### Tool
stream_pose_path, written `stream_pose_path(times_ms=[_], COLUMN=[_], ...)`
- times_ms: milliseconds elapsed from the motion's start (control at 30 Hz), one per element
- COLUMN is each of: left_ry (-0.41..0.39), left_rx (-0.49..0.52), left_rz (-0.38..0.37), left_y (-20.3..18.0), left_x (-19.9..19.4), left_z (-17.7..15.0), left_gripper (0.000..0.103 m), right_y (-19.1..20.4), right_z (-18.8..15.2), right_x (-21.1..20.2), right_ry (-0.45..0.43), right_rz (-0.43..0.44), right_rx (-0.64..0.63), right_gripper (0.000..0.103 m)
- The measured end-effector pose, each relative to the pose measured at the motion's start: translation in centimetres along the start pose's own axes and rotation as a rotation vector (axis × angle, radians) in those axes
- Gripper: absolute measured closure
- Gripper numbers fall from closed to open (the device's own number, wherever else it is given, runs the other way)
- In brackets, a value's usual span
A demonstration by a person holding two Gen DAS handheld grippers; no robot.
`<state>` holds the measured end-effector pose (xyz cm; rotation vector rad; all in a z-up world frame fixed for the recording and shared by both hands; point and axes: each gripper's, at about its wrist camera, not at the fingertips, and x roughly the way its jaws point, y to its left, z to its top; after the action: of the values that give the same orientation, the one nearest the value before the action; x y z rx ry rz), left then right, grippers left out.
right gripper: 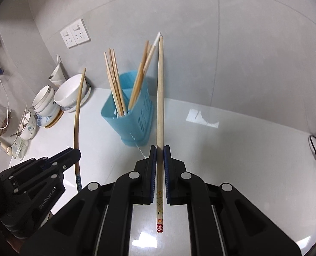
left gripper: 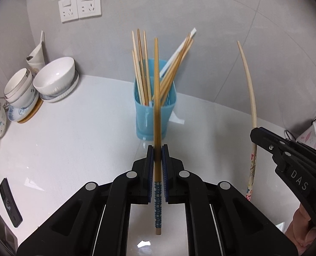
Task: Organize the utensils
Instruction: 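Lift both held chopsticks and carry them over the blue holder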
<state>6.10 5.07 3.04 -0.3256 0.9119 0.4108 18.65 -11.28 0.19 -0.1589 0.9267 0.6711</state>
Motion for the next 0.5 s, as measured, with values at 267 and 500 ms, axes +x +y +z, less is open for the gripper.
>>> stream_pose_path(times_ms=[267,500], left_ry=[-0.135,-0.285], left_rx=[-0.043,-0.037], left_rz=[-0.019,-0.102], left_y=[1.6,2.5], left_x=[0.4,0.7], left_z=[3.2,6.0], left_gripper=[0.096,0.096], right_y=[1.1,2.0], right_z=[2.9,5.0], right_x=[1.1,2.2], right_ry=[-0.064,-0.1], right_rz=[0.024,0.054], right_rx=[-0.011,0.003], right_gripper=[0.097,0.097])
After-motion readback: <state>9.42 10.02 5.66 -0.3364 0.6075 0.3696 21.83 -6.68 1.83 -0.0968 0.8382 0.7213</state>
